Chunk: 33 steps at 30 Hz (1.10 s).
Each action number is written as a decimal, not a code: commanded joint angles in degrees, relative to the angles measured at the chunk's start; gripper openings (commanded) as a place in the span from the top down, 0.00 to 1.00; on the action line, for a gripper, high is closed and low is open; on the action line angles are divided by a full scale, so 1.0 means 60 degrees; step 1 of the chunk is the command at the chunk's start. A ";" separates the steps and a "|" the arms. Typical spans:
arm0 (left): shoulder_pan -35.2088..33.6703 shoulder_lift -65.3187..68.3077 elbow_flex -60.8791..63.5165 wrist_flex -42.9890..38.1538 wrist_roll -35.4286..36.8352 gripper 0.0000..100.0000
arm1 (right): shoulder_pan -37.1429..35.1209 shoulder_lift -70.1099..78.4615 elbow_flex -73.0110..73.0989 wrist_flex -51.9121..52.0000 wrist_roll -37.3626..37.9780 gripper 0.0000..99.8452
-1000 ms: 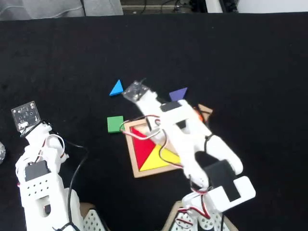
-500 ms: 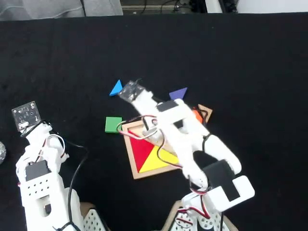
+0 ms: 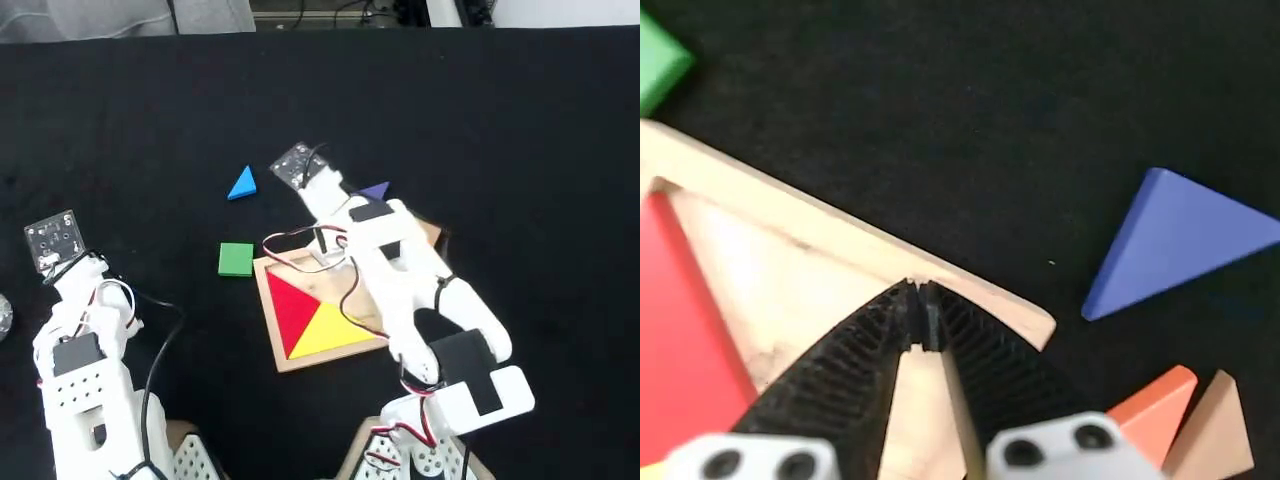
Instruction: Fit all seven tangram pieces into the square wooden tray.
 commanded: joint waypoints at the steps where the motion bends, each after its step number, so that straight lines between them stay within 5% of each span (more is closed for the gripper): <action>1: 0.0007 -0.0044 -0.0037 -0.0132 0.0029 0.97 | 0.0132 -0.0300 -0.0212 -0.0073 -0.0103 0.99; 33: 0.0007 -0.0044 -0.0022 -0.0293 0.0029 0.97 | 0.1407 0.0784 -0.1253 -0.0059 -0.0674 0.99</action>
